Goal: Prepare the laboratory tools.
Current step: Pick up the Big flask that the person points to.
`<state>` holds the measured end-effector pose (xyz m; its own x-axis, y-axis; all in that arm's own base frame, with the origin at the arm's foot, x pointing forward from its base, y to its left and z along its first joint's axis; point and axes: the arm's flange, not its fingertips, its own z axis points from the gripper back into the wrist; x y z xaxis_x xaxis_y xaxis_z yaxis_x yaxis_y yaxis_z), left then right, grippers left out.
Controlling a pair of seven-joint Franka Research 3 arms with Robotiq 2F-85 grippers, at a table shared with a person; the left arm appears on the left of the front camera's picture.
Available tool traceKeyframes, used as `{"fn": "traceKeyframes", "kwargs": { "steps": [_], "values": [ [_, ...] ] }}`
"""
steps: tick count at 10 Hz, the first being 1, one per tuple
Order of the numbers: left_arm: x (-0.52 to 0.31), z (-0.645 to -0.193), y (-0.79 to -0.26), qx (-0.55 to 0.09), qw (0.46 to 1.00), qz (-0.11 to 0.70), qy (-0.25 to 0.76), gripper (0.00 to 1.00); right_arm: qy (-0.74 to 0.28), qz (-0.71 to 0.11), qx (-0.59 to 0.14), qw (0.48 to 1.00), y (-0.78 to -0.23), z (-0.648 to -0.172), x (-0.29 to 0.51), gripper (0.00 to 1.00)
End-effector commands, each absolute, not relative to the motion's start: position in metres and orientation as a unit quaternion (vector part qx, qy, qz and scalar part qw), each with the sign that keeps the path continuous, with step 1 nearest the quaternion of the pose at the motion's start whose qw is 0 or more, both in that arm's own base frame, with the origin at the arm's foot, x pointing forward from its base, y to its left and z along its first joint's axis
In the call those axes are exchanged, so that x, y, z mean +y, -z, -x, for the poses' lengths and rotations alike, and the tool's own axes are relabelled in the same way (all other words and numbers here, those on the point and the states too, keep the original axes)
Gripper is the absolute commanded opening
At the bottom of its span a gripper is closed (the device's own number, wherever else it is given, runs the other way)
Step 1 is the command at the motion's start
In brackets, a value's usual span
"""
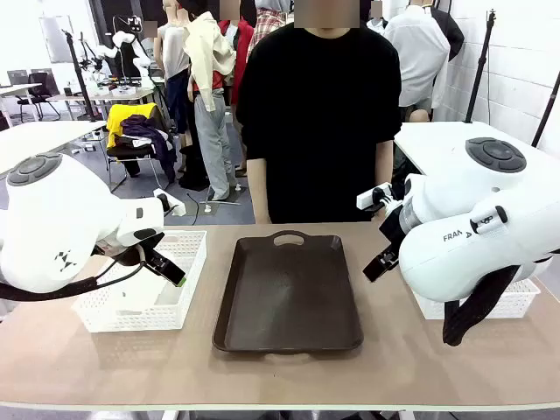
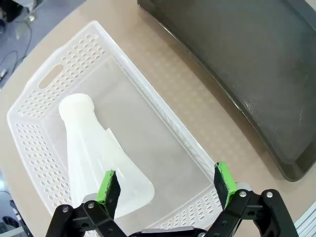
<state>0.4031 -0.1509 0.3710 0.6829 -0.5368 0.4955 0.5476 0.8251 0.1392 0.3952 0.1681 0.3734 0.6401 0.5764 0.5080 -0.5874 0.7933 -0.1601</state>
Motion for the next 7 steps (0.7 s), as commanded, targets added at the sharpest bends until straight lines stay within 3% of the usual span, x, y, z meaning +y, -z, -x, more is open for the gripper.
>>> {"fn": "traceKeyframes", "kwargs": {
  "steps": [1, 7],
  "values": [
    [-0.1509, -0.4030, -0.3712, -0.267, 0.917, 0.010, 0.296, 1.00, -0.321, -0.010, -0.277, 0.905, -0.3734, -0.3952, 0.1682, 1.00],
    [-0.1509, -0.4030, -0.3712, -0.267, 0.917, 0.010, 0.296, 1.00, -0.321, -0.010, -0.277, 0.905, -0.3734, -0.3952, 0.1682, 1.00]
  ]
}}
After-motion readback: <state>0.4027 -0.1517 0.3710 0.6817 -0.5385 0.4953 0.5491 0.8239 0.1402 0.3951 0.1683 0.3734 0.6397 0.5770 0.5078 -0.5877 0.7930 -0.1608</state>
